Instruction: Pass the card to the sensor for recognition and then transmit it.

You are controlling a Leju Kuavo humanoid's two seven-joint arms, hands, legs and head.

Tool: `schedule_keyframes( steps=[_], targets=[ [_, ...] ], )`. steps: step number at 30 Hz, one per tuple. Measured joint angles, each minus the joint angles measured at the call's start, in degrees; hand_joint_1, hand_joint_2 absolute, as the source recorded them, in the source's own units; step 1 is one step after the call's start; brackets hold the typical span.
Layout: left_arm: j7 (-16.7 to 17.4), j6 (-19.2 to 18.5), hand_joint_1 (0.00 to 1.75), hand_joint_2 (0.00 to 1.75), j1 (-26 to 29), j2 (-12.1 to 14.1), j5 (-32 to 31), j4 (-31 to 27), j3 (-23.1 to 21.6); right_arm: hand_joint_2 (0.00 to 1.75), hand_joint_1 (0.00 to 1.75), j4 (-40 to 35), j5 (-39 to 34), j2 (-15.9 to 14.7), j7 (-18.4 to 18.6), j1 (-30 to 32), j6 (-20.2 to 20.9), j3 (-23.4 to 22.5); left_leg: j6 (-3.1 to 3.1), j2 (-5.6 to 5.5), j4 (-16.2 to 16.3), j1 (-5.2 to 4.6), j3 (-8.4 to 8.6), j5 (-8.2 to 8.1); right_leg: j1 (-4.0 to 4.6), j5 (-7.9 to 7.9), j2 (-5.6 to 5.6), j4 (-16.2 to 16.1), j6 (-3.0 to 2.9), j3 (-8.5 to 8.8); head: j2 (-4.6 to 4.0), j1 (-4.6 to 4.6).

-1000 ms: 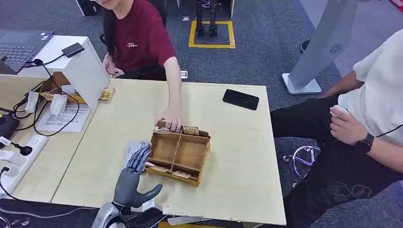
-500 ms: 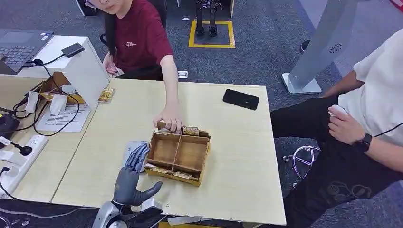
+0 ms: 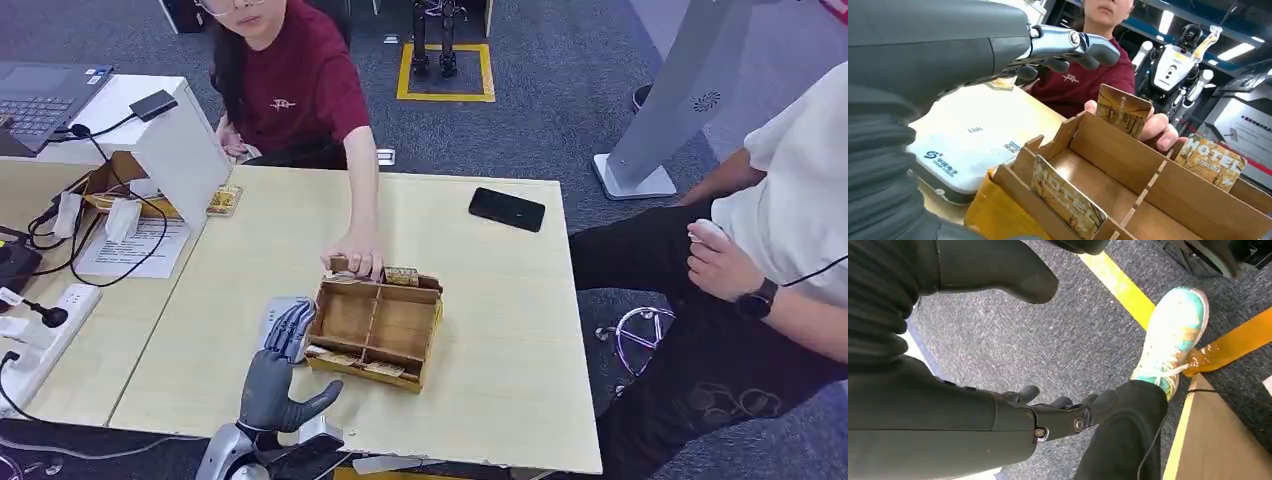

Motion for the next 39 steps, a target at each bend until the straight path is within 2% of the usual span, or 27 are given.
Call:
schedule_keyframes(
  steps=[15, 25, 39],
  targets=[
    [-0.76, 0.85, 0.0, 1.75, -0.59, -0.15, -0.04, 0.96, -0.66, 1.75, 0.0, -0.24, 0.37, 0.02, 0.24, -0.26, 0.02, 0.0, 0.0, 0.0, 0.0, 0.0, 0.0, 0.0, 0.0, 0.0, 0.0, 0.0, 0.0, 0.0, 0.0, 0.0],
    [-3.87, 1.38, 0.0, 1.75, -0.71, -1.11, -5.4, 2.19, 0.35, 1.75, 0.0, -0.42, 1.22, 0.09, 0.24, -0.3, 0.26, 0.0, 0.0, 0.0, 0.0, 0.0, 0.0, 0.0, 0.0, 0.0, 0.0, 0.0, 0.0, 0.01, 0.0, 0.0],
    [-4.15, 1.4, 0.0, 1.75, -0.7, -1.42, -5.98, 2.51, 0.87, 1.75, 0.0, -0.55, 1.31, 0.09, 0.24, -0.3, 0.28, 0.0, 0.0, 0.0, 0.0, 0.0, 0.0, 0.0, 0.0, 0.0, 0.0, 0.0, 0.0, 0.01, 0.02, 0.0]
  ],
)
